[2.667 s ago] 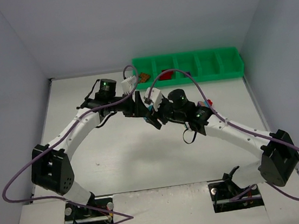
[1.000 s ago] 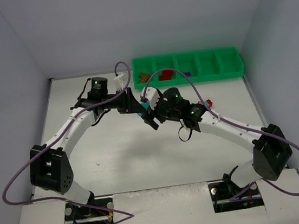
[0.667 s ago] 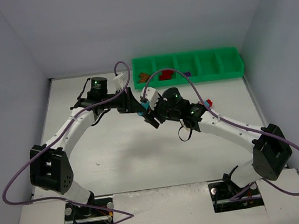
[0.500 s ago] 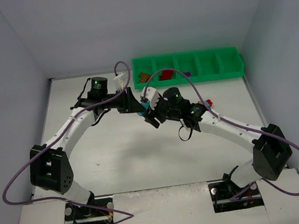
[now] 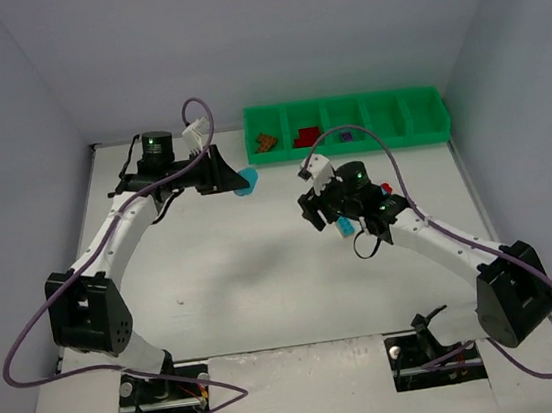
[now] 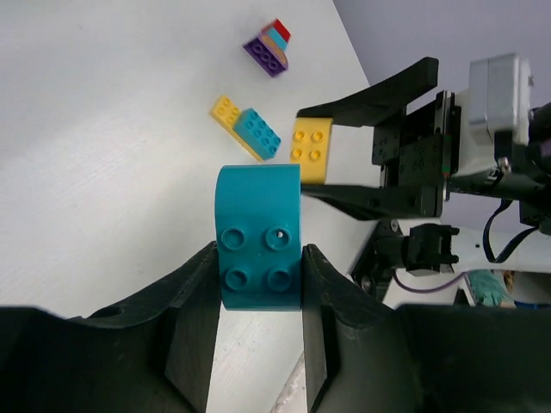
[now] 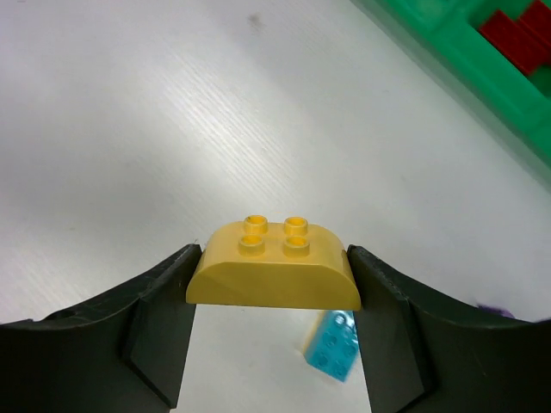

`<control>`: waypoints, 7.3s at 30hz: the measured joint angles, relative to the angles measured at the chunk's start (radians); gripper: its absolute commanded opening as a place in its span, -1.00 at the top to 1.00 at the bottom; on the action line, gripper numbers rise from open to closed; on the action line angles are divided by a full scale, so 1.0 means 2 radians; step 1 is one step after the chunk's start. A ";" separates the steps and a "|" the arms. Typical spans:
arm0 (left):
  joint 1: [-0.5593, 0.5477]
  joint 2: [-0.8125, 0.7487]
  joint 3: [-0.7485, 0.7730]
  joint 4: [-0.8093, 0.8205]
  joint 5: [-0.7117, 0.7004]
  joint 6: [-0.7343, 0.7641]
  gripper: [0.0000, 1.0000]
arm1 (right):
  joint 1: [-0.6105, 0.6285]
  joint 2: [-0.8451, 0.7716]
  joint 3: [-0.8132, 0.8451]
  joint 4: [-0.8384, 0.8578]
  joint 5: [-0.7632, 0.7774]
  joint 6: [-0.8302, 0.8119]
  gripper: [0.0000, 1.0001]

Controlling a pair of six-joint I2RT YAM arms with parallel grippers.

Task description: Sort the legos into containers by color

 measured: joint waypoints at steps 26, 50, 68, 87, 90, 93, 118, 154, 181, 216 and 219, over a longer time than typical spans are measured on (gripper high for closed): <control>0.003 -0.092 -0.084 -0.037 -0.117 0.043 0.95 | -0.303 0.329 0.345 -0.004 0.197 0.187 1.00; -0.015 -0.129 -0.109 -0.031 -0.158 0.085 0.94 | -0.306 0.498 0.544 -0.026 0.138 0.212 -0.73; -0.088 -0.115 -0.109 0.059 -0.226 0.251 0.94 | -0.196 0.210 0.297 -0.029 -0.137 0.289 -0.61; -0.144 -0.112 -0.128 0.150 -0.261 0.340 0.93 | -0.095 0.109 0.216 0.013 -0.316 0.356 -0.65; -0.147 -0.112 -0.129 0.152 -0.261 0.344 0.93 | -0.086 0.109 0.210 0.014 -0.318 0.356 -0.65; -0.153 -0.112 -0.129 0.155 -0.261 0.346 0.93 | -0.080 0.109 0.202 0.016 -0.318 0.356 -0.65; -0.178 -0.102 -0.133 0.163 -0.279 0.346 -0.56 | -0.063 0.135 0.176 0.019 -0.272 0.323 1.00; -0.177 -0.214 -0.263 0.091 -0.440 0.133 -0.61 | -0.356 0.491 0.519 0.045 0.236 0.167 0.43; -0.177 -0.161 -0.224 0.098 -0.415 0.104 -0.61 | -0.292 0.157 0.263 -0.029 0.055 0.112 -0.47; -0.177 -0.138 -0.219 0.088 -0.414 0.067 -0.61 | -0.104 0.150 0.043 -0.157 0.047 0.146 0.01; -0.177 -0.137 -0.219 0.087 -0.413 0.065 -0.61 | -0.101 0.152 0.045 -0.157 0.052 0.142 0.14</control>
